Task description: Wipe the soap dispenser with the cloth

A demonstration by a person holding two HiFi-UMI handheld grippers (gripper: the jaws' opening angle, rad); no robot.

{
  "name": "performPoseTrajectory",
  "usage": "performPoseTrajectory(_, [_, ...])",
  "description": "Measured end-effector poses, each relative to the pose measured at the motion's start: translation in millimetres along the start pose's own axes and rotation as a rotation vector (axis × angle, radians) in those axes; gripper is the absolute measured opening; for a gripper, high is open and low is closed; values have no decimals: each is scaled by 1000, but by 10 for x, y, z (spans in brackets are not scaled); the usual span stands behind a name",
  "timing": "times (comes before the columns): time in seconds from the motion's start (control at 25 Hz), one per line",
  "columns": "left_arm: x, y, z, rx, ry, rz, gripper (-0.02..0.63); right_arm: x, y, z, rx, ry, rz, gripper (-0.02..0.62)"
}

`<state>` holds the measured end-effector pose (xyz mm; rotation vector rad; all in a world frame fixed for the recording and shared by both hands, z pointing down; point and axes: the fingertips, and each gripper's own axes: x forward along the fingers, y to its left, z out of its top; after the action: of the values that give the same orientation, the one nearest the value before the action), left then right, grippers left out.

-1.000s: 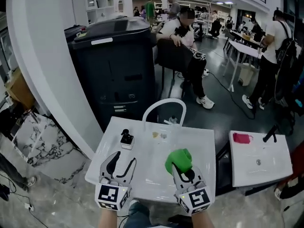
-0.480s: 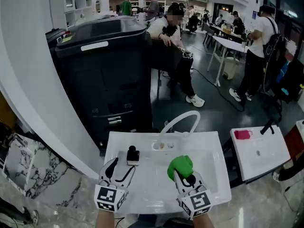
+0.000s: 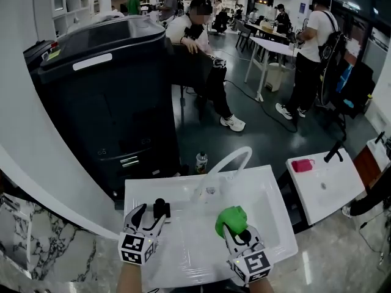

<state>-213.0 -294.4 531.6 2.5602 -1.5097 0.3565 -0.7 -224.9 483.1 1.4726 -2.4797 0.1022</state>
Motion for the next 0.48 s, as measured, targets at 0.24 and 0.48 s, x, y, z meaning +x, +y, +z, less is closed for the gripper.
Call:
performPoseTrajectory(0.24, [324,41,-363,-8,90,-38,287,141,-69,-193,15,72,3,46])
performPoseTrajectory(0.48, [648,91,-593,-16,134,-53,266,272,-182,-403,39,118,-6,46])
